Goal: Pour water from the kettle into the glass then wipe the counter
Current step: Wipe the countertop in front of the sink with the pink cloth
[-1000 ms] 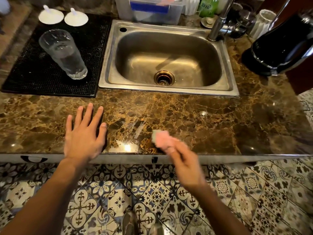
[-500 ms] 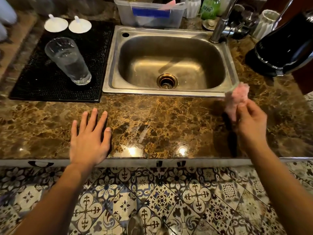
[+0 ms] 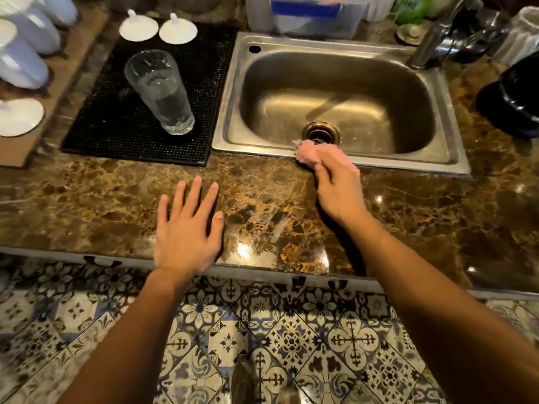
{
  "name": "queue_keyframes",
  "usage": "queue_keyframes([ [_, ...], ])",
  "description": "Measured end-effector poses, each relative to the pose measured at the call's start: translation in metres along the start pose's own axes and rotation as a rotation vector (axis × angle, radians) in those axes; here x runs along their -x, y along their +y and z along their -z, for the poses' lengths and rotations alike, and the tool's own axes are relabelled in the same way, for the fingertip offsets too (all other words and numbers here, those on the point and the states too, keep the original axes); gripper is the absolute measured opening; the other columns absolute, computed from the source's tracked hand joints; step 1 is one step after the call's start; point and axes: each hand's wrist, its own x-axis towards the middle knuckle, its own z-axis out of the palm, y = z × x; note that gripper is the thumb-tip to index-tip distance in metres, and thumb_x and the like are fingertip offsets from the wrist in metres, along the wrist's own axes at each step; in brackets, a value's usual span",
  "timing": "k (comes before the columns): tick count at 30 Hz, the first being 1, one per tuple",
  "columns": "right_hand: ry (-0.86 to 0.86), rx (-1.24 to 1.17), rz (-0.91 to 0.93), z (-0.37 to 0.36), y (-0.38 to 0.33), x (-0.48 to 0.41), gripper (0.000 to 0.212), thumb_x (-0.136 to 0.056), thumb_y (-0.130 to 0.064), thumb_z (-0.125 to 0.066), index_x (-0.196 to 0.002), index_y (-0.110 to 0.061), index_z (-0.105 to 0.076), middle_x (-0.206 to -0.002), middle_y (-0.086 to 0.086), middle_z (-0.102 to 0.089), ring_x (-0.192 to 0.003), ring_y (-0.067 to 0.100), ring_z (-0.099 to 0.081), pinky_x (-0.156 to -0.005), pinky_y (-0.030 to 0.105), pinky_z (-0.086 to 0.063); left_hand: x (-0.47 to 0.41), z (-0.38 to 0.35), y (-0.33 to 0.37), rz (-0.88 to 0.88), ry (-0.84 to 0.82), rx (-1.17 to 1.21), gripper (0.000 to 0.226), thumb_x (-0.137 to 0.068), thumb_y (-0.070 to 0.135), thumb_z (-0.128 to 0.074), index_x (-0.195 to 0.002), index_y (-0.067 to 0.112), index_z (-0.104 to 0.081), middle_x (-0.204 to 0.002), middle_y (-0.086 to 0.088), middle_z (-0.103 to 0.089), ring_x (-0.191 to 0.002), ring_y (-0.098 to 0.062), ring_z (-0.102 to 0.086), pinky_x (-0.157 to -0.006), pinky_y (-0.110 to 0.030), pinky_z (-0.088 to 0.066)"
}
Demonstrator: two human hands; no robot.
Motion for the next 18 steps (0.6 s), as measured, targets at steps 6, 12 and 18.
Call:
queue_keyframes([
  [6, -0.256, 0.013, 0.078, -0.01, -0.018, 0.018, 0.036, -0.109, -0.024, -0.051, -0.143, -0.024, -0.062, -0.146, 0.0, -0.062, -0.135, 0.021, -0.052, -0.099, 0.011, -0.026, -0.001, -0.004, -0.002, -0.004, 0.01, -0.007, 0.06, -0.104, 0.051, -0.023, -0.161, 0.034, -0.021, -0.172, 0.002, -0.013, -0.159, -0.022, -0.004, -0.127, -0.054, -0.006],
  [12, -0.549, -0.011, 0.03, -0.01, -0.036, 0.09, 0.038, -0.109, -0.033, -0.046, -0.147, -0.038, -0.049, -0.147, -0.01, -0.056, -0.129, 0.018, -0.058, -0.116, 0.049, -0.038, -0.002, -0.006, -0.003, -0.014, 0.024, -0.024, 0.06, -0.103, 0.05, -0.025, -0.16, 0.032, -0.024, -0.171, -0.001, -0.017, -0.158, -0.025, -0.009, -0.125, -0.057, -0.011],
  [18, -0.598, -0.64, -0.394, 0.001, -0.05, 0.12, 0.03, -0.105, -0.015, -0.052, -0.125, -0.028, -0.07, -0.119, -0.006, -0.078, -0.108, 0.005, -0.07, -0.103, 0.034, -0.053, -0.002, -0.006, -0.002, -0.015, 0.024, -0.008, 0.061, -0.103, 0.051, -0.023, -0.16, 0.031, -0.025, -0.171, -0.002, -0.018, -0.158, -0.026, -0.011, -0.125, -0.058, -0.011],
])
